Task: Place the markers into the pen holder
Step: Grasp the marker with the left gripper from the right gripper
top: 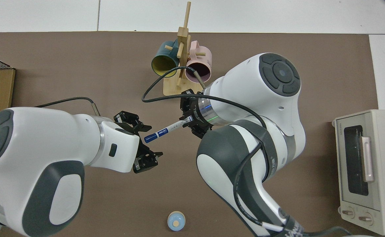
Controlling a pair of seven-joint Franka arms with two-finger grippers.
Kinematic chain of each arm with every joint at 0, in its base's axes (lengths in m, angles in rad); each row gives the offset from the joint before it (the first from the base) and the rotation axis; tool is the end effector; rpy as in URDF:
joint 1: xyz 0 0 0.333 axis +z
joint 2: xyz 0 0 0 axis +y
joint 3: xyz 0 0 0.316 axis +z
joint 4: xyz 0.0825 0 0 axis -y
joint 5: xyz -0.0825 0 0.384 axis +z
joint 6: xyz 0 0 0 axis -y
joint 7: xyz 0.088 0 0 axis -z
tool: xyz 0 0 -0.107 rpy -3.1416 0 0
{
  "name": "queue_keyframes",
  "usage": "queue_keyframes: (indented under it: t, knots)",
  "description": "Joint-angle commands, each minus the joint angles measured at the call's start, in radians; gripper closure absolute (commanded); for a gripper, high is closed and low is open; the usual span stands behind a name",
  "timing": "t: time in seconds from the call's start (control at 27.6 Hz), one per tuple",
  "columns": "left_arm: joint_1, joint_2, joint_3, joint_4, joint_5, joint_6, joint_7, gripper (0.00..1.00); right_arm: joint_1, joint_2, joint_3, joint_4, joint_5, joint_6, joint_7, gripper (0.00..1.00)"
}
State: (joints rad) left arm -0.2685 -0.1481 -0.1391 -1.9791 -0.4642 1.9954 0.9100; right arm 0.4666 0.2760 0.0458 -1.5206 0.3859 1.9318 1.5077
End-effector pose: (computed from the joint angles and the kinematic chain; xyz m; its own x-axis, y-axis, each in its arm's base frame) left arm 0.4776 -0.2401 0.5524 0.3965 -0.8249 0.4030 -0.9178 -0.3649 0.1563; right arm 0.5650 0.3437 0.5203 0.4347 -0.8207 -0.3708 -0.8994 -0.4169 -0.1317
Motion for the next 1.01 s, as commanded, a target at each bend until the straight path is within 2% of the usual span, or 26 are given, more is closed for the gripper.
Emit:
queue_keyframes:
  t: [0.0,0.18,0.36,0.58,0.62,0.69,0.83,0.98]
  knots:
    - [-0.023,-0.028,0.013,-0.041,-0.016,0.037,-0.031,0.4,0.017,-0.015,-0.001,-0.035,0.016,0.023,0.02,1.0]
    - [-0.023,-0.025,0.013,-0.04,-0.016,0.037,-0.042,0.62,0.021,-0.017,-0.001,-0.036,0.016,0.019,0.02,1.0]
    - [-0.021,-0.022,0.013,-0.041,-0.016,0.039,-0.046,0.98,0.021,-0.017,-0.001,-0.036,0.016,0.013,0.016,1.0]
    - [-0.02,-0.019,0.013,-0.041,-0.014,0.049,-0.056,1.0,0.02,-0.015,-0.001,-0.035,0.018,0.012,0.014,1.0]
    - [-0.02,-0.019,0.015,-0.041,-0.014,0.048,-0.056,1.0,0.02,-0.017,-0.001,-0.035,0.018,0.01,0.013,0.94]
    - [-0.02,-0.019,0.015,-0.041,-0.011,0.048,-0.056,1.0,0.02,-0.015,-0.001,-0.033,0.016,0.01,-0.004,0.0]
    - [-0.02,-0.019,0.015,-0.041,-0.004,0.042,-0.059,1.0,0.02,-0.017,-0.001,-0.026,0.018,0.01,-0.032,0.0]
    - [-0.02,-0.019,0.015,-0.041,0.002,0.034,-0.065,1.0,0.01,-0.032,-0.006,-0.024,-0.013,-0.017,-0.104,0.0]
